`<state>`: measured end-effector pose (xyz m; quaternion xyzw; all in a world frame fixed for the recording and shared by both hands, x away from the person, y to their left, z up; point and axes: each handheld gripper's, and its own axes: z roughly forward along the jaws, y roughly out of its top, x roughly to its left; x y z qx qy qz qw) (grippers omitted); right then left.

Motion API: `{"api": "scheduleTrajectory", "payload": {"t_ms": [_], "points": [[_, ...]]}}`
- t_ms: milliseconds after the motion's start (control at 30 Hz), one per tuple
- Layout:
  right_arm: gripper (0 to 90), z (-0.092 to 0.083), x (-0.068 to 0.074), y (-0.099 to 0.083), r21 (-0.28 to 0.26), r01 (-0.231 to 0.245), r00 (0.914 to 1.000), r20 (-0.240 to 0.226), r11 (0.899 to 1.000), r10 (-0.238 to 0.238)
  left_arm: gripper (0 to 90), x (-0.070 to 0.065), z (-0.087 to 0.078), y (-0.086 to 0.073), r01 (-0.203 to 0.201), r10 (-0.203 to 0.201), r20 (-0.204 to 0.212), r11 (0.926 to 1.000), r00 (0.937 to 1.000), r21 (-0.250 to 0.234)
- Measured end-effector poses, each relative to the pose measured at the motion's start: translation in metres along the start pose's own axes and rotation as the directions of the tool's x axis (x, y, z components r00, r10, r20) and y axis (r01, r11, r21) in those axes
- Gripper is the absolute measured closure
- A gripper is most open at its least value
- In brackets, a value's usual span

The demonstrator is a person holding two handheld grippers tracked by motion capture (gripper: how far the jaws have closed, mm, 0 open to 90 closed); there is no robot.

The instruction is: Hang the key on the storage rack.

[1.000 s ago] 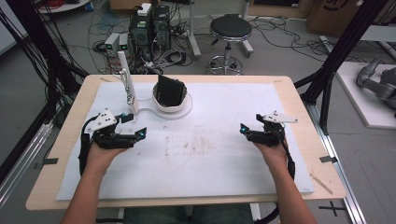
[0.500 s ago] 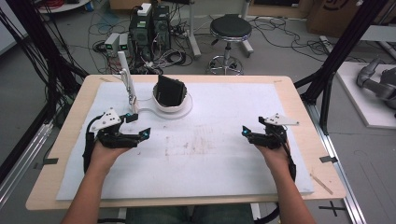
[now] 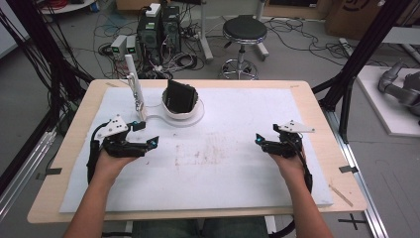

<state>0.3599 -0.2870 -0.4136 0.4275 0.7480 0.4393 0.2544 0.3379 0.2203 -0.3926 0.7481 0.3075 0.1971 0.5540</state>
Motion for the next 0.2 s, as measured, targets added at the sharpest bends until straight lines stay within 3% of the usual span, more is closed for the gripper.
{"api": "scheduleTrajectory", "payload": {"t_ms": [200], "points": [[20.0, 0.0023, -0.0001, 0.0003, -0.001, 0.0, 1.0, 0.003, 1.0, 0.0, 21.3, 0.0021, -0.0029, -0.0023, 0.011, -0.011, -0.007, 0.9999, 0.9999, 0.011]]}}
